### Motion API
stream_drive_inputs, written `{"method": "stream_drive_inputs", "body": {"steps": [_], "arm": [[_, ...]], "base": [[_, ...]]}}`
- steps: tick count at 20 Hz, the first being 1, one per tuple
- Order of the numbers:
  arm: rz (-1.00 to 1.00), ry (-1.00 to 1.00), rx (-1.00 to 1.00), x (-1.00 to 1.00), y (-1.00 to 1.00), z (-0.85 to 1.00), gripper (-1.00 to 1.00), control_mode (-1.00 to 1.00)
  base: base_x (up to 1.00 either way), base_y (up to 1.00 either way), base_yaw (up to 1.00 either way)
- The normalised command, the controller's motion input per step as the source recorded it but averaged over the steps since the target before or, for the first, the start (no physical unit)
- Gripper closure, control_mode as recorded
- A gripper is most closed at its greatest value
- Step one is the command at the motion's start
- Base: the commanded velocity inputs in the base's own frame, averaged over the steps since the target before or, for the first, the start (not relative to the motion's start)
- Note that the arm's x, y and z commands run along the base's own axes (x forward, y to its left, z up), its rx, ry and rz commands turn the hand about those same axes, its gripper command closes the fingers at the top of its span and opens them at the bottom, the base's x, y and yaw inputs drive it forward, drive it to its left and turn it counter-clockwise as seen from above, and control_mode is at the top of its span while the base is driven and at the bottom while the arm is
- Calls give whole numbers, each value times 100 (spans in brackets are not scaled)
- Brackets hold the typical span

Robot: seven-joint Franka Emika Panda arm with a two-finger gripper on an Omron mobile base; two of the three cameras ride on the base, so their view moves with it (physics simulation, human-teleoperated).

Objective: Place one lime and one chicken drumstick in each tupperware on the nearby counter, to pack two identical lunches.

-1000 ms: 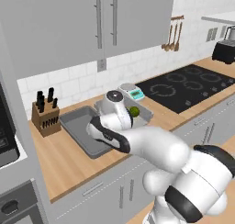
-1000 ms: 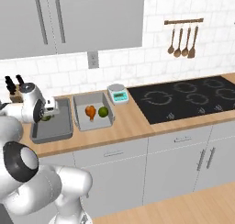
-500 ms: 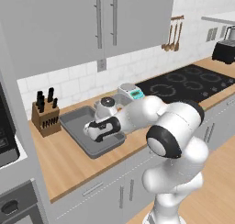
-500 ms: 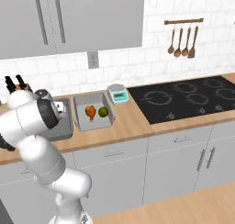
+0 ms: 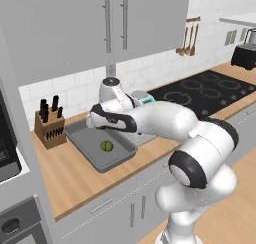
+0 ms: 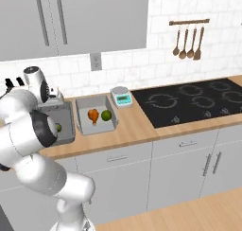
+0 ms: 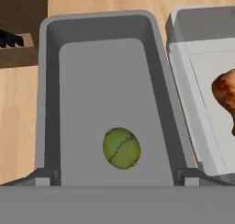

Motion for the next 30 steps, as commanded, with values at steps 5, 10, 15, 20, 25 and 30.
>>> {"method": "stream_drive_inputs", "body": {"steps": [5, 10, 15, 20, 25, 30], "arm": [[0, -2, 1, -100, -100, 12, -100, -100], [-4, -13, 9, -100, -100, 66, -100, -100], [-5, -12, 4, -100, -93, 34, -100, -100], [-4, -9, 3, -46, -28, 1, -100, -100], [0, 0, 0, 0, 0, 0, -100, 100], [0, 0, 0, 0, 0, 0, -100, 100]], "base": [[0, 0, 0], [0, 0, 0], [0, 0, 0], [0, 0, 0], [-100, 19, 35], [-100, 70, 37]]}}
